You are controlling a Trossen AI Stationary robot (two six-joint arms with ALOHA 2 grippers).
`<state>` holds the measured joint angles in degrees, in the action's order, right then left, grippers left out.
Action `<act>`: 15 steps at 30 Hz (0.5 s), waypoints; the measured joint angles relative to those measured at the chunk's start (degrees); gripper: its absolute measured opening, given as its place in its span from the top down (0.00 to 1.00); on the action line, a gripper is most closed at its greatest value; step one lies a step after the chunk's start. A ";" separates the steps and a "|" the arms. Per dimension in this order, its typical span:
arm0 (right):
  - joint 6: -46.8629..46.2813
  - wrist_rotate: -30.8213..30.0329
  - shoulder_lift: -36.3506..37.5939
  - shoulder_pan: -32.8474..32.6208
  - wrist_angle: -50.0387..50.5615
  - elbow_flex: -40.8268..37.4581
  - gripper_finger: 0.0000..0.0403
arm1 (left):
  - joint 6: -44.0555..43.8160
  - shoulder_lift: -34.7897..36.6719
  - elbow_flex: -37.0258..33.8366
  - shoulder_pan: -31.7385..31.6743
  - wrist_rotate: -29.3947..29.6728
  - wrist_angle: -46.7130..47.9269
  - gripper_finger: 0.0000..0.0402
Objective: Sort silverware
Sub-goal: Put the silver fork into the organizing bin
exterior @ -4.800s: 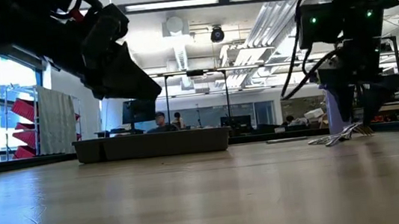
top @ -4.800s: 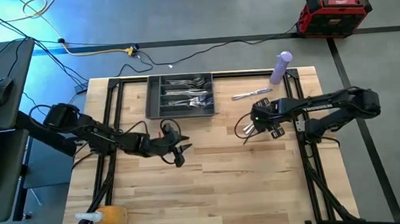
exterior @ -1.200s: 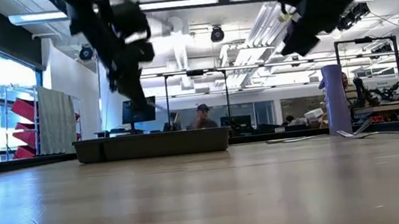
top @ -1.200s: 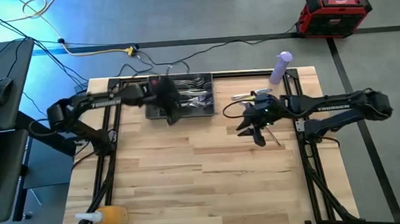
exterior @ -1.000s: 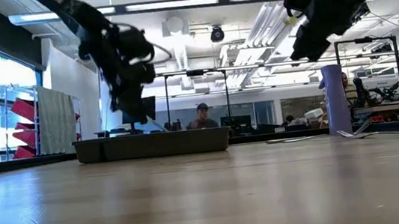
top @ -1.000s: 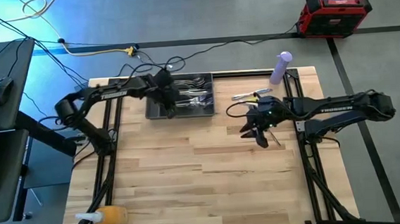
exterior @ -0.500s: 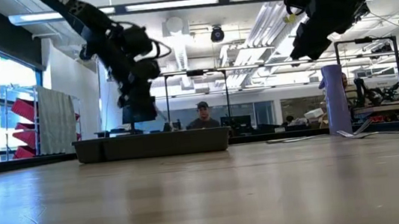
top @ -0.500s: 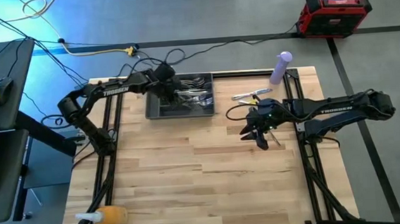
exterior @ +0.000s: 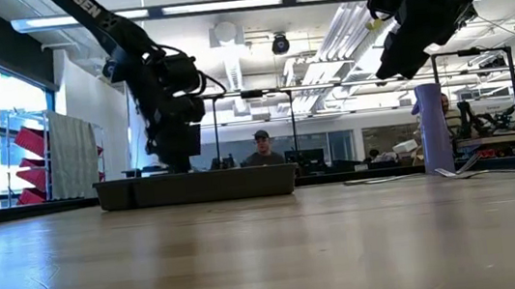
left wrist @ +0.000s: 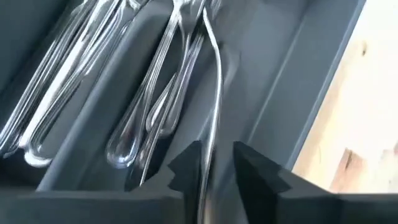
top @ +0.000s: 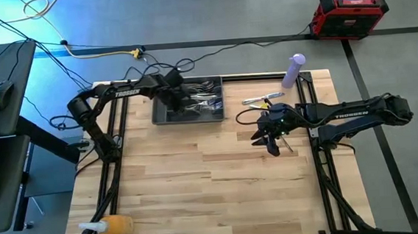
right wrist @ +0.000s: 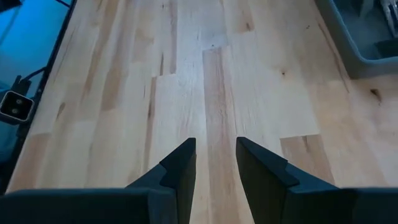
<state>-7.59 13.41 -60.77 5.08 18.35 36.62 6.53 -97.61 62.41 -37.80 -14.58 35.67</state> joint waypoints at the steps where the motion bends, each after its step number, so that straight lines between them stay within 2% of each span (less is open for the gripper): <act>1: 0.10 -0.31 0.00 0.00 0.00 0.00 0.74 | 0.05 0.41 0.00 -0.10 0.31 0.00 0.76; 4: 0.63 -2.75 0.00 0.00 0.28 0.02 0.74 | 0.14 3.35 0.00 -0.28 3.80 0.51 0.68; 10: 1.11 -9.97 -0.02 0.01 6.47 0.04 0.74 | 0.93 11.99 0.00 0.92 17.44 2.19 0.61; 12: -1.33 -13.64 -0.02 0.45 9.37 0.04 0.74 | -1.04 14.80 0.07 2.04 18.06 2.17 0.61; 15: -8.56 -20.73 -0.02 0.66 16.35 0.04 0.74 | -4.93 18.03 -0.04 5.21 15.42 2.11 0.61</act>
<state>-16.15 -7.32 -60.80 5.74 34.70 36.67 1.60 -79.57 62.37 -32.59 0.83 37.78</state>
